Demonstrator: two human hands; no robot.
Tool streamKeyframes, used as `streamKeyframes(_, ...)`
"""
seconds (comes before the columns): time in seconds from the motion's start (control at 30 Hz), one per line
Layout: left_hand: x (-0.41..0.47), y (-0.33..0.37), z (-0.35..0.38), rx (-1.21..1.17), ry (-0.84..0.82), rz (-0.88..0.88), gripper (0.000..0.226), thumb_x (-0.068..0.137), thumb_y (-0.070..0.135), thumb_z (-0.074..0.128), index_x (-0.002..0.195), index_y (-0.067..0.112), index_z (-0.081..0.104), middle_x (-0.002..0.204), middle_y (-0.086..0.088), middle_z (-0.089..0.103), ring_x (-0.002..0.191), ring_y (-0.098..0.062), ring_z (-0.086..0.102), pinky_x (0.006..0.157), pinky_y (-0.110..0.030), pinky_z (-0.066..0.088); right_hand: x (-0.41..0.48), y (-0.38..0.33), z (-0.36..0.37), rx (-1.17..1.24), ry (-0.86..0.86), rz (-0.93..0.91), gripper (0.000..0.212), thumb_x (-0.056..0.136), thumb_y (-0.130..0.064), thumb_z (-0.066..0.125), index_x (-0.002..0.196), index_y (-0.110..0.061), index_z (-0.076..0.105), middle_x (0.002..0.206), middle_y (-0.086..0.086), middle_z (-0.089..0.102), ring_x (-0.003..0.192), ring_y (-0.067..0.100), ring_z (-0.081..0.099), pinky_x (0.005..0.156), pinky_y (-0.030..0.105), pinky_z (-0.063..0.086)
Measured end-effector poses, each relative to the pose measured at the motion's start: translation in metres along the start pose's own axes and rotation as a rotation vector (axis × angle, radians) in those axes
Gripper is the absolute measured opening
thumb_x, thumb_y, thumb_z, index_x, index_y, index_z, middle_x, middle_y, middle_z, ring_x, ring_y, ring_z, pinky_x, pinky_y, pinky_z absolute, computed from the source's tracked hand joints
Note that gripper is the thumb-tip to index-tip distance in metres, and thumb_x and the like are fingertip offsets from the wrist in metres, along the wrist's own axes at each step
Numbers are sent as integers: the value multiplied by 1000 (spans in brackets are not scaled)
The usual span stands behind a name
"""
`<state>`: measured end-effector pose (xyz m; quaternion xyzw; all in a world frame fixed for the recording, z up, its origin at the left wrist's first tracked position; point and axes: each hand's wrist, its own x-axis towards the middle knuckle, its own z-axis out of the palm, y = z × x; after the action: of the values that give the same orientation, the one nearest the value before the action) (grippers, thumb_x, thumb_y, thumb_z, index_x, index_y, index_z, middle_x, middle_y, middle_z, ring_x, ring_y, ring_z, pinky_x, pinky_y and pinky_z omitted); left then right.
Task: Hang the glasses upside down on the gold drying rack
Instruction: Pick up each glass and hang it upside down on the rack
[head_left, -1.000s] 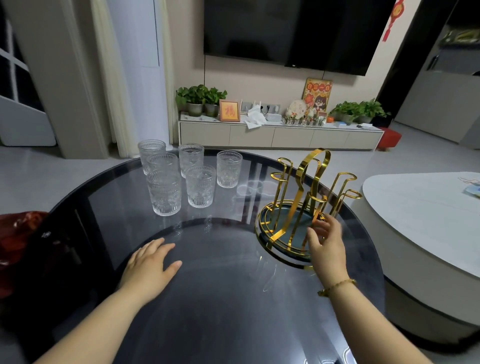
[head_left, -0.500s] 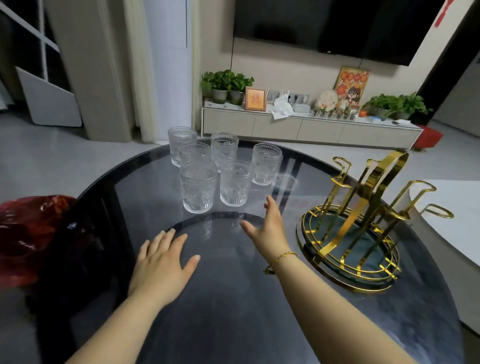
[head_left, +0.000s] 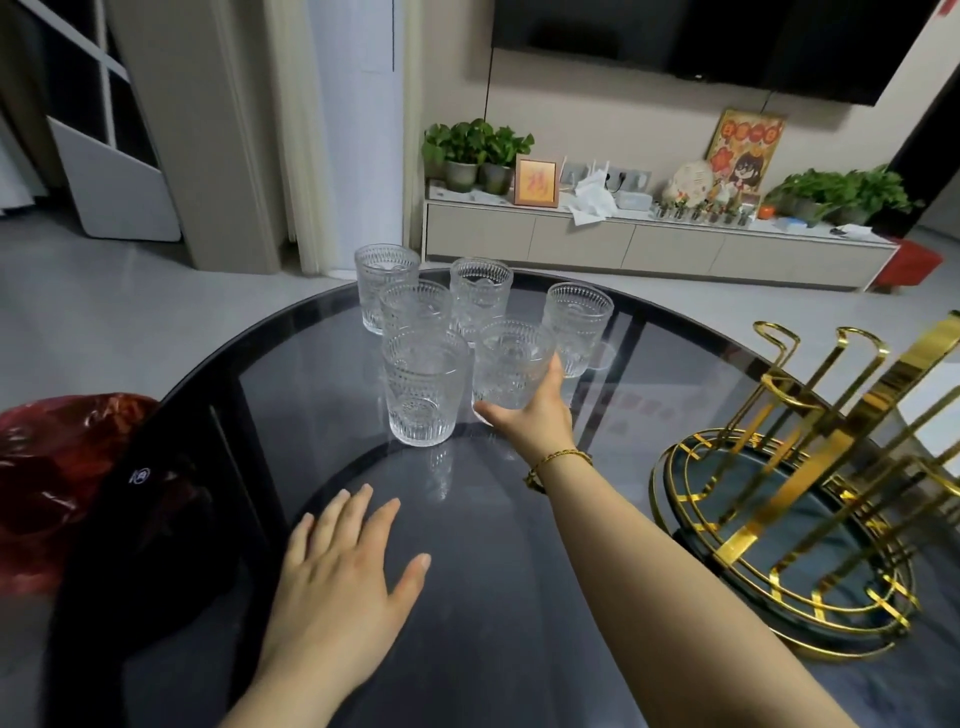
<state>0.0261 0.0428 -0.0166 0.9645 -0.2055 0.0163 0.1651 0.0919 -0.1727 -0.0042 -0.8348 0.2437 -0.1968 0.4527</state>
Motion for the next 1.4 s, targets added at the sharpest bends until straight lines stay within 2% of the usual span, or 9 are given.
streamKeyframes(0.4, 0, 3, -5, 18, -70, -1, 58, 90, 52, 29, 140, 26, 16, 155, 2, 10, 142, -15, 3, 116, -36, 3, -65, -11, -57, 233, 8, -79, 88, 64, -23, 74, 131, -21, 17, 129, 1, 41, 118, 15, 40, 94, 22, 33)
streamKeyframes(0.57, -14, 25, -13, -60, -112, 84, 51, 94, 42, 33, 140, 25, 18, 155, 1, 12, 142, -16, 7, 117, -35, 4, -143, -10, -124, 284, -60, -193, 69, 62, -18, 75, 113, -35, 32, 105, -24, 45, 97, -13, 48, 71, -6, 36)
streamKeyframes(0.63, -24, 53, -11, -103, -151, 193, 50, 94, 39, 34, 140, 27, 17, 155, 3, 9, 142, -15, 8, 116, -33, 2, -170, -7, -152, 273, -72, -206, 64, 62, -17, 75, 101, -46, 33, 105, -25, 46, 94, -22, 48, 71, -6, 37)
streamKeyframes(0.9, -50, 168, 4, -163, -290, 495, 53, 95, 31, 35, 141, 30, 11, 155, 5, 4, 142, -14, 7, 116, -34, 4, -253, 26, -270, 81, -155, -110, 69, 55, -31, 76, 106, -53, 35, 116, -26, 48, 107, -11, 47, 90, 8, 40)
streamKeyframes(1.03, -50, 191, 12, -88, -326, 545, 57, 94, 34, 36, 141, 31, 5, 156, 4, -1, 142, -17, 2, 117, -37, 3, -266, 43, -324, 69, -108, -2, 64, 60, -17, 78, 101, -45, 38, 113, -15, 51, 102, -2, 51, 83, 8, 43)
streamKeyframes(1.13, -47, 202, 18, -54, -337, 564, 59, 94, 37, 36, 142, 30, 2, 156, 3, -3, 143, -17, -1, 117, -38, 1, -260, 47, -355, 52, 14, 41, 66, 60, -13, 76, 107, -31, 34, 110, -1, 54, 101, 15, 55, 93, 32, 43)
streamKeyframes(1.23, -42, 204, 24, -22, -317, 574, 59, 94, 39, 36, 142, 29, 4, 156, 3, -3, 143, -18, -3, 117, -39, 0, -245, 39, -375, 67, 113, 46, 61, 62, -9, 75, 107, -22, 36, 105, 10, 55, 92, 22, 60, 84, 35, 51)
streamKeyframes(1.33, -36, 203, 29, -19, -260, 583, 55, 94, 38, 34, 141, 29, 8, 156, 5, 0, 143, -15, -2, 117, -39, -1, -227, 23, -392, 90, 199, 6, 51, 62, -10, 72, 100, -25, 41, 93, 1, 56, 80, 16, 60, 63, 21, 55)
streamKeyframes(1.4, -36, 202, 34, -27, -224, 587, 52, 95, 36, 33, 141, 30, 9, 156, 6, 0, 142, -14, -2, 116, -38, -3, -212, 11, -403, 116, 230, 16, 51, 61, -14, 72, 101, -24, 42, 91, -1, 53, 80, 18, 60, 62, 28, 53)
